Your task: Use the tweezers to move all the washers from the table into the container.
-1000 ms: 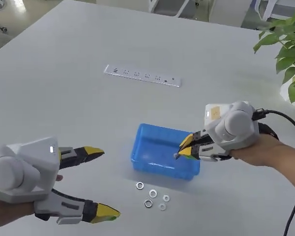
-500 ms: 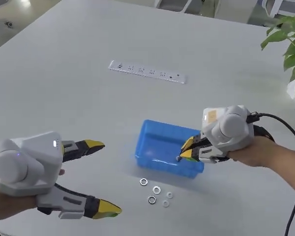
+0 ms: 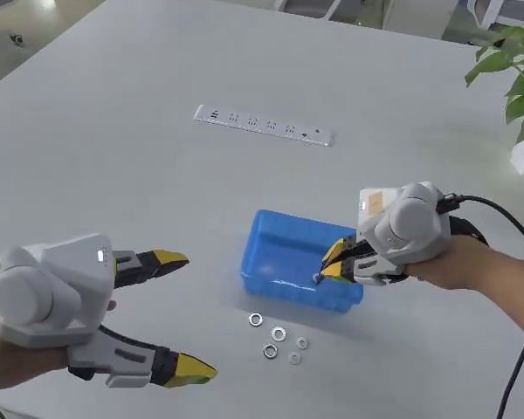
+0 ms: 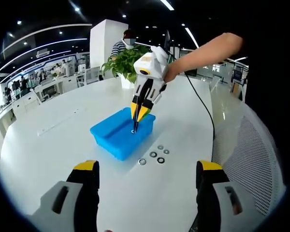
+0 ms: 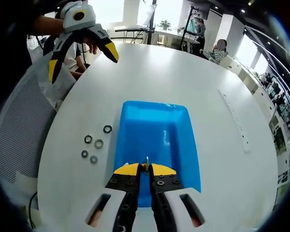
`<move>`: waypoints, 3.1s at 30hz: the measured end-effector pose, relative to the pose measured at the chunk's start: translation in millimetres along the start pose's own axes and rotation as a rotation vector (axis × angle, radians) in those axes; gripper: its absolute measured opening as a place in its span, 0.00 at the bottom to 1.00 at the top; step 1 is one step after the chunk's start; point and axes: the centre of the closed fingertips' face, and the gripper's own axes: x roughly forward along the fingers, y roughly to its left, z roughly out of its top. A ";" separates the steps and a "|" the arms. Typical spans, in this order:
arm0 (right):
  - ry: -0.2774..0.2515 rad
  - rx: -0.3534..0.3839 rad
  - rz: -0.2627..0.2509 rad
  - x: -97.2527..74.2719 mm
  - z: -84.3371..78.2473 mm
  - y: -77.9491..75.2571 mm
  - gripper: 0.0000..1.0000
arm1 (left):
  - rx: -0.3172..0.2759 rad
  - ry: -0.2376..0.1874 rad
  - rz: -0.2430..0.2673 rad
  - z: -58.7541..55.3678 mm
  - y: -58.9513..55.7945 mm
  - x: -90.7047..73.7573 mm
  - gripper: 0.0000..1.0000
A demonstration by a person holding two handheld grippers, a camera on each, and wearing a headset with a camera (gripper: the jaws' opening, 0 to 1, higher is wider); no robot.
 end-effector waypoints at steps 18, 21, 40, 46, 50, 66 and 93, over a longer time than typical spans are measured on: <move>0.007 -0.007 -0.002 -2.6 -3.4 -0.8 0.09 | -0.004 0.003 -0.004 0.2 -0.5 1.9 0.87; 0.007 -0.011 0.001 -2.8 -3.3 -0.3 0.09 | -0.005 0.006 -0.004 -0.9 -0.8 2.0 0.87; -0.009 -0.029 -0.020 -15.8 6.2 2.4 0.08 | 0.003 0.002 -0.010 1.0 -2.3 4.3 0.87; -0.026 -0.031 -0.039 -31.1 13.7 5.6 0.08 | 0.008 -0.004 -0.016 3.2 -5.3 5.8 0.87; -0.032 -0.038 -0.050 -41.7 18.1 9.9 0.08 | 0.014 -0.004 -0.025 4.3 -8.2 7.3 0.87; -0.074 -0.062 -0.071 -70.2 37.8 34.5 0.08 | 0.022 -0.005 -0.037 8.1 -15.2 6.8 0.87; -0.077 -0.074 0.006 -36.1 27.9 95.7 0.08 | 0.031 -0.005 -0.042 7.4 -17.5 9.8 0.87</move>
